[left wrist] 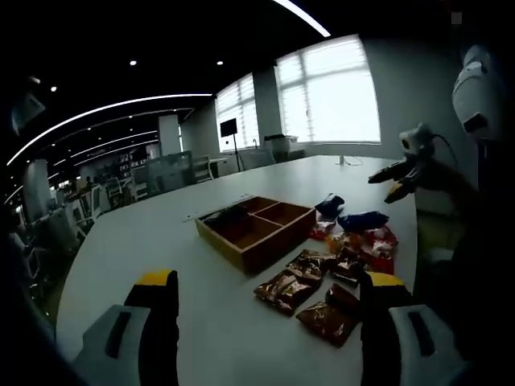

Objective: Pick up the scattered marshmallows, QQ candies, Oreo cookies, and mixed nuts on the table and sort them into separate containers

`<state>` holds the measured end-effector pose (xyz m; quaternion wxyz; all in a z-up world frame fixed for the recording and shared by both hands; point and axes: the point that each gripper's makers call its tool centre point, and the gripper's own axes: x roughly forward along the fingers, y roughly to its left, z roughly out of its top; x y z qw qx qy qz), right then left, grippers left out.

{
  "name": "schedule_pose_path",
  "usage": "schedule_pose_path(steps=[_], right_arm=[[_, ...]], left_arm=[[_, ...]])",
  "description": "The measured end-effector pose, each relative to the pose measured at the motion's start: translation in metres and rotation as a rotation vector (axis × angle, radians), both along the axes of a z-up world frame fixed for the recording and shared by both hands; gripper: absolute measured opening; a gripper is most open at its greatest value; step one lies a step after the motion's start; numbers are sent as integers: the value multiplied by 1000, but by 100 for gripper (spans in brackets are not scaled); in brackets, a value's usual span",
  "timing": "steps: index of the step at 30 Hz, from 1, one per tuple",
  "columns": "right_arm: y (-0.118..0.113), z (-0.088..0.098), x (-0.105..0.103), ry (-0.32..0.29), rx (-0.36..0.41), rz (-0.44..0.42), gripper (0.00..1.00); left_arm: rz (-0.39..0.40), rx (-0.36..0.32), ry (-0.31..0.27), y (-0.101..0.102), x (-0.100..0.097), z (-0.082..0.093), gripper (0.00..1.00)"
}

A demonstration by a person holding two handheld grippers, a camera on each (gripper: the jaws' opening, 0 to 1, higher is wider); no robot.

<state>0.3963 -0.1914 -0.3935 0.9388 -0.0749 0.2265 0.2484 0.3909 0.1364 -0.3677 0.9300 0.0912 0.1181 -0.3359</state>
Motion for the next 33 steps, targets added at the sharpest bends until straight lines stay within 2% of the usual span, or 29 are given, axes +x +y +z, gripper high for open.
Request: schedule_pose_path(steps=[15, 33], right_arm=[[10, -1, -6, -3, 9, 34, 76], [18, -4, -7, 0, 12, 58, 76]], left_arm=[[4, 22, -3, -4, 0, -4, 97], [-19, 44, -38, -8, -8, -2, 97]])
